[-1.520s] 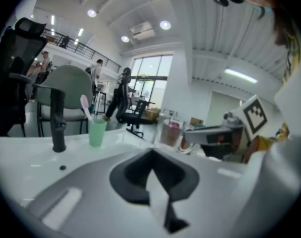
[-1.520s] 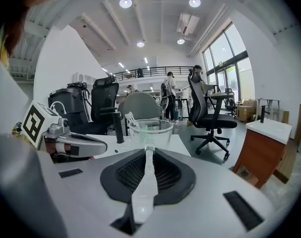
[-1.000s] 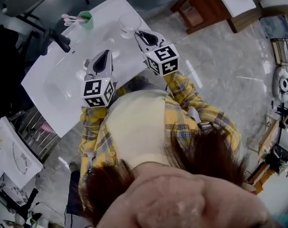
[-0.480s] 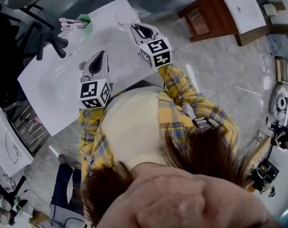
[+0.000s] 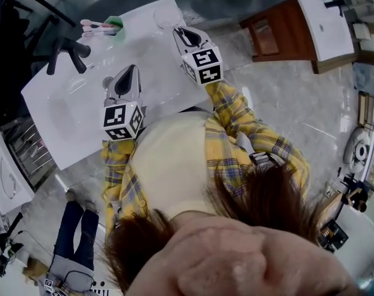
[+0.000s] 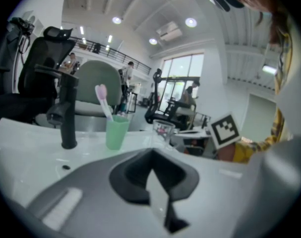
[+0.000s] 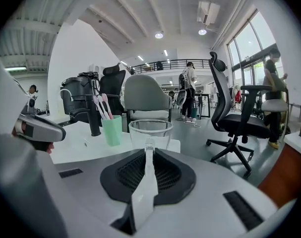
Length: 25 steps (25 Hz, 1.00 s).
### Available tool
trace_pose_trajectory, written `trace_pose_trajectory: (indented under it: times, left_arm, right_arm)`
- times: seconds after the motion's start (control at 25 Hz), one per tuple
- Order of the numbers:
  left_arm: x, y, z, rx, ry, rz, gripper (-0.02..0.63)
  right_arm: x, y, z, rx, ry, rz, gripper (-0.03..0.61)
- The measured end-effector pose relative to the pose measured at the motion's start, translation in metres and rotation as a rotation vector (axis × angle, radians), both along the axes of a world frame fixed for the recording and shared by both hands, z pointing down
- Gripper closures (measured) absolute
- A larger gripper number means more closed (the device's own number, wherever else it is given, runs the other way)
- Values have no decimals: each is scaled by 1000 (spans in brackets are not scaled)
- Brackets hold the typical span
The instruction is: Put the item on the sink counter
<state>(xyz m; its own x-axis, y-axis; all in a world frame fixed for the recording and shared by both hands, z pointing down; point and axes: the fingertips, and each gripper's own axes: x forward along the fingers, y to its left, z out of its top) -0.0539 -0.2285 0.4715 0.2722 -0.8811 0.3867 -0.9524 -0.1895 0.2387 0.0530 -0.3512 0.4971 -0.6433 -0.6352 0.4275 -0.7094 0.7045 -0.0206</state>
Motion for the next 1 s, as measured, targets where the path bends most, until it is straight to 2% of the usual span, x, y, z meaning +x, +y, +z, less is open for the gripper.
trace_pose_trajectory:
  times: [0.52,1.0]
  left_arm:
    - [-10,-5,4,-5,-3,-49,607]
    - [-16,-4,-2,6,3,-28,607]
  right_arm:
    - [-7,-7,6,28,2,-26,540]
    - [-8,-6,10,48,29,-13,540]
